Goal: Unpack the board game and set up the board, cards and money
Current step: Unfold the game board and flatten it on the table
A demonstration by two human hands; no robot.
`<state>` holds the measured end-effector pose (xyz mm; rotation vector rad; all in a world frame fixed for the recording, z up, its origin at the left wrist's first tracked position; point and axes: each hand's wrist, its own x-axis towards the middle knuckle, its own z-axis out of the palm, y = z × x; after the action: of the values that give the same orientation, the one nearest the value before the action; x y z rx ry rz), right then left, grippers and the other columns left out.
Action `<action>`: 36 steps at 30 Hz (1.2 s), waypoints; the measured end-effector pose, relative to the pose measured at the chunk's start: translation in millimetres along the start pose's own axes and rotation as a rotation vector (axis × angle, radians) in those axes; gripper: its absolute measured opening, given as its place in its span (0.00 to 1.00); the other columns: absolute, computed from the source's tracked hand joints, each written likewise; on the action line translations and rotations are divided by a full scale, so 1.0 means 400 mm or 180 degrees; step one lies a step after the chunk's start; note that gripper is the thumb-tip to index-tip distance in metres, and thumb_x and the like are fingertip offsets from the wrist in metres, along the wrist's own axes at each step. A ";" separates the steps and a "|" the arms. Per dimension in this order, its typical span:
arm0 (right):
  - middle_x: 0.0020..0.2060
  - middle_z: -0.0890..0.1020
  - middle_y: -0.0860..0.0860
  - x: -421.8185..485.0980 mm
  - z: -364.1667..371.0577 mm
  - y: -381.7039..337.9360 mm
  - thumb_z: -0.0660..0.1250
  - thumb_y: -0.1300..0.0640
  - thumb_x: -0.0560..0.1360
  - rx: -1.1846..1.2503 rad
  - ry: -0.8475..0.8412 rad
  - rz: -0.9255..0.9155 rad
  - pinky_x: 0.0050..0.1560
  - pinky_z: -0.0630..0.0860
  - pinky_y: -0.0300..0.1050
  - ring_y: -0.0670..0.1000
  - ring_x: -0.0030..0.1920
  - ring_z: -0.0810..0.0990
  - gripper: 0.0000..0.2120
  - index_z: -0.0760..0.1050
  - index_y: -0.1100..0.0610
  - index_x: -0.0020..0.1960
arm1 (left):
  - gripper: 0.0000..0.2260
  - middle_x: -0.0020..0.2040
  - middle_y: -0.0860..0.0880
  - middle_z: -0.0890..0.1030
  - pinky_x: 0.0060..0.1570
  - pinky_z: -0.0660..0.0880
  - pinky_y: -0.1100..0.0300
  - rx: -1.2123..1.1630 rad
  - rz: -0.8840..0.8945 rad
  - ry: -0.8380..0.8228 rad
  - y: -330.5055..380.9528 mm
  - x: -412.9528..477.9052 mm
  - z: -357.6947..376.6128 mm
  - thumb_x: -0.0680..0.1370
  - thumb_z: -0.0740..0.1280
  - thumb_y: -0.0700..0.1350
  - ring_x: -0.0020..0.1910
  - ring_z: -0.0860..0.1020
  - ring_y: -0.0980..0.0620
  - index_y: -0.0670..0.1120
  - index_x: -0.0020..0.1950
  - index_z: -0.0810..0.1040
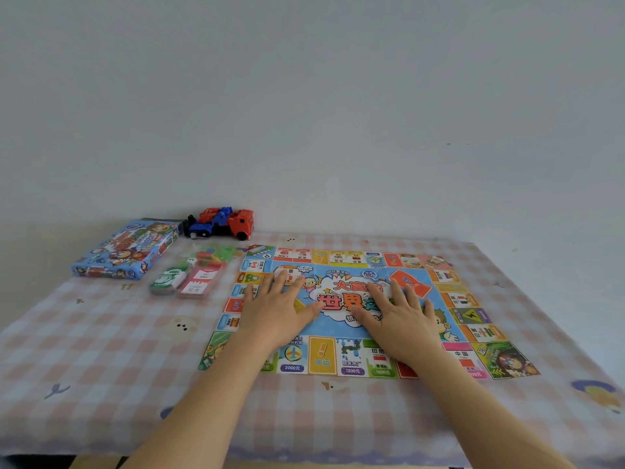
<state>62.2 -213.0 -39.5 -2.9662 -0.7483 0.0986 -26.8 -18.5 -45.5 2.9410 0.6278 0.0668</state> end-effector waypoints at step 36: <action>0.78 0.45 0.52 0.012 -0.047 -0.146 0.43 0.33 0.78 0.0187 0.0200 -0.0337 0.73 0.41 0.64 0.56 0.77 0.42 0.30 0.45 0.42 0.77 | 0.30 0.78 0.49 0.54 0.74 0.49 0.42 -0.0125 -0.0177 0.0933 -0.114 -0.008 -0.085 0.77 0.53 0.67 0.77 0.52 0.49 0.54 0.75 0.58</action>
<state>40.6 -160.5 -15.3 -2.8538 -0.8765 0.0204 -50.6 25.3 -18.1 2.8967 0.7351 0.5055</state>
